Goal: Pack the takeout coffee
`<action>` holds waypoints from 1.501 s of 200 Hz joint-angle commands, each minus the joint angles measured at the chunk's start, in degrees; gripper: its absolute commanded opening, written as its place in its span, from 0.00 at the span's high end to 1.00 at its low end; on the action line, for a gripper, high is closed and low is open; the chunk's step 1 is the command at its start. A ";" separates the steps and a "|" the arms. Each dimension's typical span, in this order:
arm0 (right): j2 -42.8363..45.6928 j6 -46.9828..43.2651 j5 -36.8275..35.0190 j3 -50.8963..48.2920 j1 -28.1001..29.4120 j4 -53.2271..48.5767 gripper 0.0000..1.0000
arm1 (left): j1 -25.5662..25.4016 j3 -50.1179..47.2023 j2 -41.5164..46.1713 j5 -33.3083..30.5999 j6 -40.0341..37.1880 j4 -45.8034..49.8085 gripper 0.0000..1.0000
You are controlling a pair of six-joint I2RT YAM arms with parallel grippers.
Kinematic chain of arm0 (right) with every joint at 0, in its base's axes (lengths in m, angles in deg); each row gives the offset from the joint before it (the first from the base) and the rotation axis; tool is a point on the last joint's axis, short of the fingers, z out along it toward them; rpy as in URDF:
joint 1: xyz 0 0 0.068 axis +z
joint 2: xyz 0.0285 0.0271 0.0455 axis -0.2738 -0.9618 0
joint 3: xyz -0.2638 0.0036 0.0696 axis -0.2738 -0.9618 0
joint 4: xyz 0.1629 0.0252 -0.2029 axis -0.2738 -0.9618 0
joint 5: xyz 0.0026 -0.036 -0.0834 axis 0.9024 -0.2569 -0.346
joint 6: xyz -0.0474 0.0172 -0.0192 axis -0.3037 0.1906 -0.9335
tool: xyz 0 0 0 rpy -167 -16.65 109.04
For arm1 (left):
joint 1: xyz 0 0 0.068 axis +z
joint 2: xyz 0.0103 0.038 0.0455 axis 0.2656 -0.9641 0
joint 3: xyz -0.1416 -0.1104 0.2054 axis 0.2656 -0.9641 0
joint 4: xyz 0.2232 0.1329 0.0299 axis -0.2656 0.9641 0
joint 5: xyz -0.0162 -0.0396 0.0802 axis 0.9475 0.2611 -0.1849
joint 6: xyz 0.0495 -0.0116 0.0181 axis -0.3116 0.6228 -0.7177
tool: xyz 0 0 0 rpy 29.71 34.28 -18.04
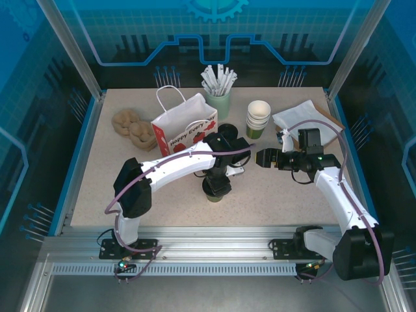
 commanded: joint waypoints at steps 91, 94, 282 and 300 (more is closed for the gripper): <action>1.29 -0.84 -1.75 2.14 0.78 -2.23 0.16 | -0.32 5.36 6.52 1.46 -2.66 8.70 0.47; 1.30 -0.91 -1.88 2.15 0.91 -2.36 0.16 | -0.32 5.85 6.87 1.56 -2.83 8.95 0.47; -1.34 -2.34 -6.15 12.94 5.93 -7.10 0.17 | 24.01 49.65 11.02 5.26 -6.68 5.73 0.53; -1.40 -2.21 -6.15 12.20 5.93 -6.60 0.17 | 26.96 48.44 10.79 5.12 -7.56 8.45 0.53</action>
